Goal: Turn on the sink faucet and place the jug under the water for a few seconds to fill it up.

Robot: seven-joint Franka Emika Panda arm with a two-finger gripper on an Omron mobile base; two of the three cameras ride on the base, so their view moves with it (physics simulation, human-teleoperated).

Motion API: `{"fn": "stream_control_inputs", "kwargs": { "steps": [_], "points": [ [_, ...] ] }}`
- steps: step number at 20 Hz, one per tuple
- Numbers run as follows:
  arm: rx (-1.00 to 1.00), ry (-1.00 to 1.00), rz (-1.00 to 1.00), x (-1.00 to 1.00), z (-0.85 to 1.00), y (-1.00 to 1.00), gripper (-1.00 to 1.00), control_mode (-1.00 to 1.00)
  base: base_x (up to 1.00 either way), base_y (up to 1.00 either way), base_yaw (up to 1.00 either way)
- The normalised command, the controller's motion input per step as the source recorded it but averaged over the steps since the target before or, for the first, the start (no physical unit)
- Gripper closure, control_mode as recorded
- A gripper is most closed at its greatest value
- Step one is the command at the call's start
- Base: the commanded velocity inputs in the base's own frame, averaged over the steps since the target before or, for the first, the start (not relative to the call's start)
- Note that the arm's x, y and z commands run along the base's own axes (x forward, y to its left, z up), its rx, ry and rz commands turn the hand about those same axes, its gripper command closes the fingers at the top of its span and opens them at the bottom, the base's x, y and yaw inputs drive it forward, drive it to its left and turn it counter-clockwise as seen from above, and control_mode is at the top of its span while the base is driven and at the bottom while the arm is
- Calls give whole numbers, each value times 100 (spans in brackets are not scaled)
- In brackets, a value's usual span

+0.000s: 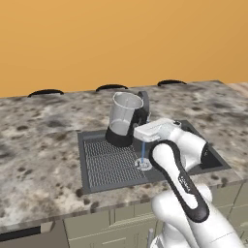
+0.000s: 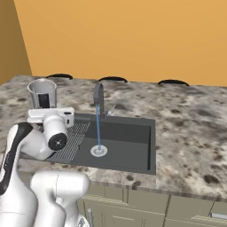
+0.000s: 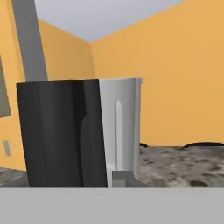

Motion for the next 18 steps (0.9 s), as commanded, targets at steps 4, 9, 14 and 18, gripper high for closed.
{"fn": "stream_control_inputs", "kwargs": {
  "steps": [4,9,14,18],
  "points": [
    [-11,14,-11,0,-81,-97,100,-100,0,0,0],
    [-9,3,1,13,-32,-83,100,-100,0,0,0],
    [0,-9,8,0,-14,-100,100,-100,0,0,0],
    [0,-1,13,2,-58,-95,100,-100,0,0,0]
  ]
}}
